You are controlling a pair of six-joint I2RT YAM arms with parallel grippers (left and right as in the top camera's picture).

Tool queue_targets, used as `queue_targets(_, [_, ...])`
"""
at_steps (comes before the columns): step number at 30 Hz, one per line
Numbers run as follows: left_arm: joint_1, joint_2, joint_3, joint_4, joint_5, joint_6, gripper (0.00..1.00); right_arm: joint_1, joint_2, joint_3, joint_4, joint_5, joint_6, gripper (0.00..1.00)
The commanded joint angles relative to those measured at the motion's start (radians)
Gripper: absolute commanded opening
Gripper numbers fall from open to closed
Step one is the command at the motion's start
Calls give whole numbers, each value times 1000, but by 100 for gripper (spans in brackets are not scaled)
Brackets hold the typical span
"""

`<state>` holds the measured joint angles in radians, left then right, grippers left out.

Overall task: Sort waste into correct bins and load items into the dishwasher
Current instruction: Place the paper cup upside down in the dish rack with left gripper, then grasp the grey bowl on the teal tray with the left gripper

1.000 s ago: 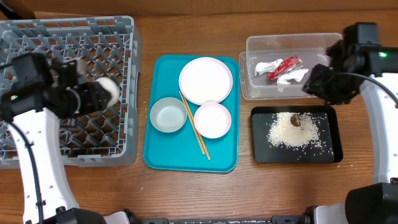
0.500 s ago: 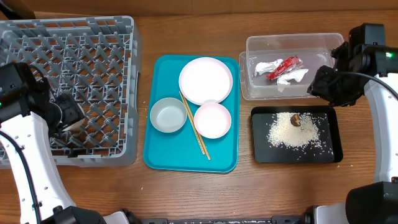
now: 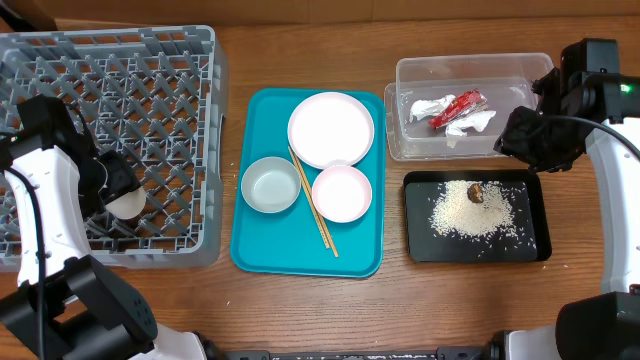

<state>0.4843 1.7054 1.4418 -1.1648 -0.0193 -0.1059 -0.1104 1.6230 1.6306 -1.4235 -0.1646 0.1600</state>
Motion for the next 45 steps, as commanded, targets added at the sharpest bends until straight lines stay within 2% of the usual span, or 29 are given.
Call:
queue_targets(1, [0,73,0,3,-14,-14,69,1,-13,8,0,7,-4,46])
queue_targets(5, [0,65,3,14,-14,-14,73,1,-13,8,-1,7,-5,46])
queue_targets(6, [0,65,8,12,-15,-14,71,1,-13,8,-2,7,-4,46])
queue_targets(9, [0,65,19,11,-15,-14,53,1,-13,8,-4,7,-4,46])
queue_targets(11, [0,65,39,8,-18,-14,47,1,-13,8,-5,7,-4,46])
queue_targets(13, [0,65,55,6,-37,-14,47,1,-13,8,-5,7,-4,46])
queue_targets(15, [0,65,67,2,-85,-14,54,1,-13,8,-5,7,-5,46])
queue_targets(21, [0,65,66,13,-141,-36,58,1,-13,8,-5,7,-4,46])
queue_targets(25, [-1,66,66,10,-132,-37,76,1,-13,8,-5,7,-4,46])
queue_targets(27, [-1,65,66,9,-119,-37,100,1,-13,8,-4,7,-4,46])
queue_targets(36, [-1,58,67,-9,-97,-52,100,1,-13,8,-5,6,-4,46])
queue_targets(41, [-20,-58,67,12,2,-18,100,-1,-13,8,-16,12,-4,47])
queue_targets(45, [-106,-212,67,45,149,62,100,-3,-13,8,-37,61,-3,59])
